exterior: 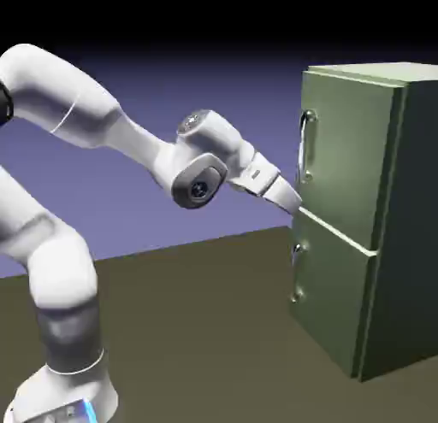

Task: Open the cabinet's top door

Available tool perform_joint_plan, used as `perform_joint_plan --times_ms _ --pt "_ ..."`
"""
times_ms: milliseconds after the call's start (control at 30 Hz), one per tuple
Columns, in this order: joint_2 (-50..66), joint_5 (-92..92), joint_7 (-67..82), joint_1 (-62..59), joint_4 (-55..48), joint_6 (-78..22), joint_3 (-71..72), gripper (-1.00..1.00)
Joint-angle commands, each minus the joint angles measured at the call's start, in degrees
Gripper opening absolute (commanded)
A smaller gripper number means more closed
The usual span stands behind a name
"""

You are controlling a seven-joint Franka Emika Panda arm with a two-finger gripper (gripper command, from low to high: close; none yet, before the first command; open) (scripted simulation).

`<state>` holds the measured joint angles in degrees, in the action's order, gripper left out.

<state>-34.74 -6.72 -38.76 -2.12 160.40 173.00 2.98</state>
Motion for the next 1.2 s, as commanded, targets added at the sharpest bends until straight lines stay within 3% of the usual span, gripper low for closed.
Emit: perform_joint_plan --times_ms 0,1167 --pt "-0.8 -2.5 1.4 -1.0 -0.2 -0.4 1.1 0.0" --pt "-27.7 -89.7 49.4 -37.5 -8.1 -13.4 39.8 0.0"
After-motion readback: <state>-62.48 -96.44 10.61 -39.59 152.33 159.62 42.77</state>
